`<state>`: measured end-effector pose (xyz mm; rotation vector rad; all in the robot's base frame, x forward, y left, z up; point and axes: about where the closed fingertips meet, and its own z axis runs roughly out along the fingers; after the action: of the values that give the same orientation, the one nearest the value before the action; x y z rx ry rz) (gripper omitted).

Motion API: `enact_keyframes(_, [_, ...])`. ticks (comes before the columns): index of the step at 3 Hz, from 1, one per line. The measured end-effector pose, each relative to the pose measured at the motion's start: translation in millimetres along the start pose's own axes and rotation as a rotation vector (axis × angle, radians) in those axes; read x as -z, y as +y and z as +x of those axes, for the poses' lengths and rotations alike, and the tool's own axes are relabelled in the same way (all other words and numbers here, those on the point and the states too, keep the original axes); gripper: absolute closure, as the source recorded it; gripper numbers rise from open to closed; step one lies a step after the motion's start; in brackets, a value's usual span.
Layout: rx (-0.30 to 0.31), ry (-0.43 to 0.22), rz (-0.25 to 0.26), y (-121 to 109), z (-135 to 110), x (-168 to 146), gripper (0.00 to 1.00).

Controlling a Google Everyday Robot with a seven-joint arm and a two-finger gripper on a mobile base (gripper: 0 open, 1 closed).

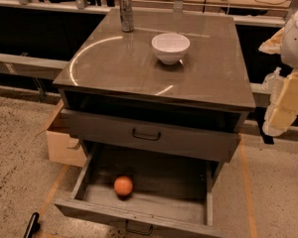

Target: Pick orange from middle drawer and place on counter

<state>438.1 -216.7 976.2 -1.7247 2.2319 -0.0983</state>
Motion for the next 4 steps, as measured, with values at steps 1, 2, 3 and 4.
enact_keyframes(1, [0.0, 0.0, 0.0, 0, 0, 0, 0.0])
enact_keyframes(2, [-0.003, -0.027, -0.028, 5, -1, -19, 0.0])
enact_keyframes(3, [0.002, -0.049, -0.077, 18, -3, -56, 0.0])
enact_keyframes(4, [0.049, -0.102, -0.125, 44, -11, -100, 0.0])
